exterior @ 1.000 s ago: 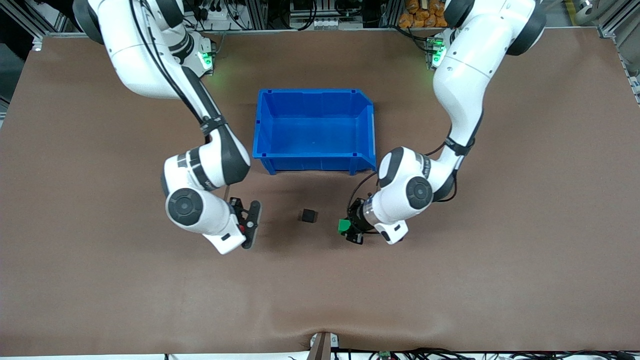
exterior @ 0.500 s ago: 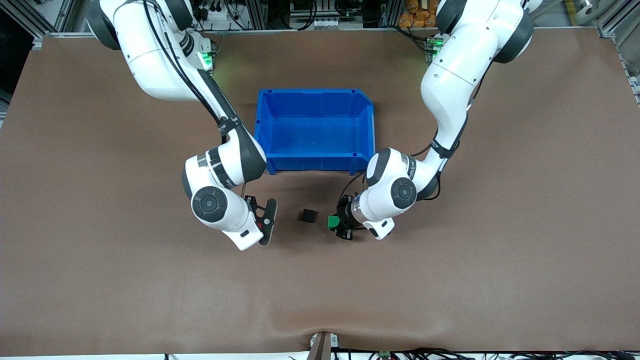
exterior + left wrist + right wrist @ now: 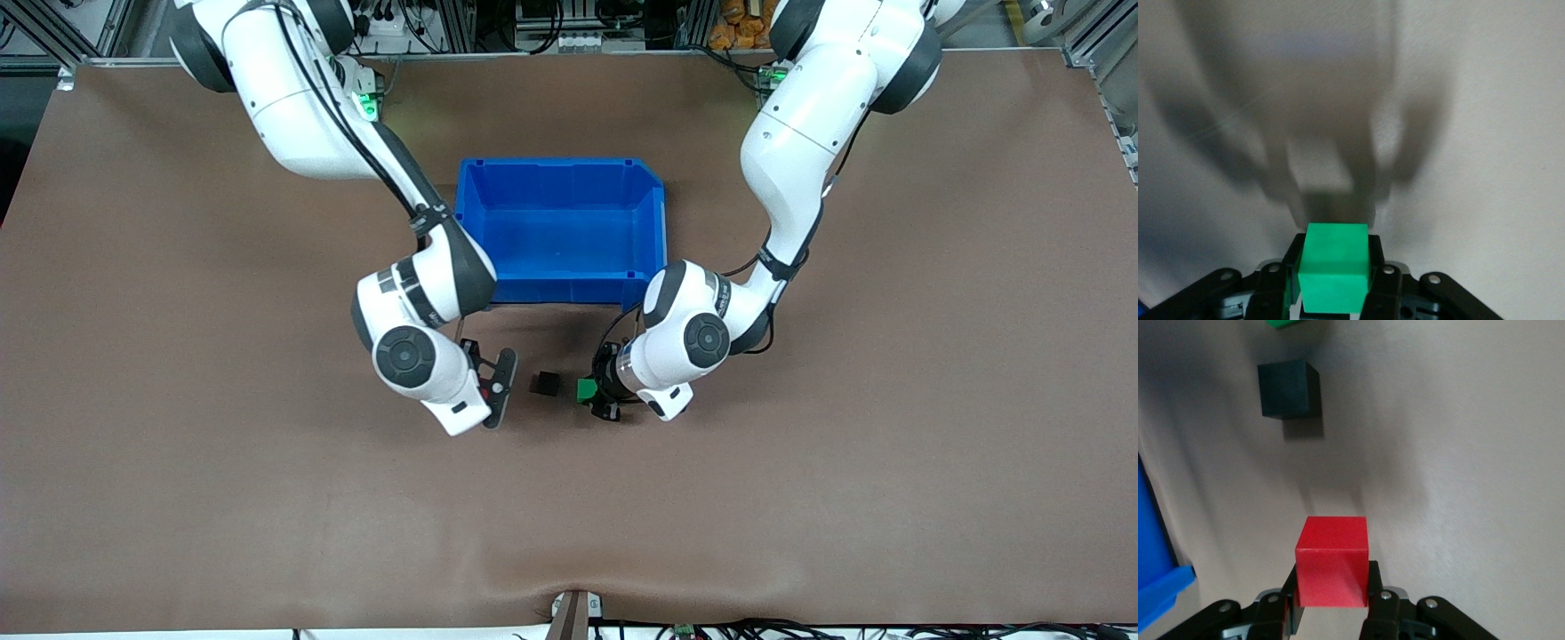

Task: Attach green and red cubes to black cube
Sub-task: 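Press the red and green cubes against the black cube from both sides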

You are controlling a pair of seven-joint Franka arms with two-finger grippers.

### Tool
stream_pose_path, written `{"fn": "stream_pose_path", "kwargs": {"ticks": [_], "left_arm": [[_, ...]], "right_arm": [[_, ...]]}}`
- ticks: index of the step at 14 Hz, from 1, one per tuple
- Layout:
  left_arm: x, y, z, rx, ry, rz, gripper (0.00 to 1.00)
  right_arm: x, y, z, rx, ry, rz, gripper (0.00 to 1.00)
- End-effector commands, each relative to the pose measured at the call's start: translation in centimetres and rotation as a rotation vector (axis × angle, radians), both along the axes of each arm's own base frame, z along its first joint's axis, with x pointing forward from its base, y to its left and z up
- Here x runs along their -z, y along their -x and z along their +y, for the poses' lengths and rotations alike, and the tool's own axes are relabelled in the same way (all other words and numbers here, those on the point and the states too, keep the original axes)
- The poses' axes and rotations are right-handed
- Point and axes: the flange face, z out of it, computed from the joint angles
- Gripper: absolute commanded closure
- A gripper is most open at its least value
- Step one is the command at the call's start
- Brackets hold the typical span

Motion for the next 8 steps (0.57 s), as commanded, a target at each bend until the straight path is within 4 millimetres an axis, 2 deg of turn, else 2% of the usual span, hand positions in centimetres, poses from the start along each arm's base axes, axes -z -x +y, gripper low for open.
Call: {"fn": "stream_pose_path", "kwargs": {"ticks": [1,5,8], "left_arm": [[-0.2,0.0,-1.2,-0.031,0.022,-0.004,1.00],[1.1,1.0,-2.8,-0.040,0.027,-0.026,1.00],[1.1,1.3,-3.1,-0.032,0.028,-0.030,1.00]], "right_arm": [[0.6,-0.2,0.4,0.010,0.000,-0.005,1.00],[1.1,0.1,1.4,0.000,-0.009,-0.024,1.00],[1.5,0.2,1.5,0.000,-0.012,-0.032,1.00]]}}
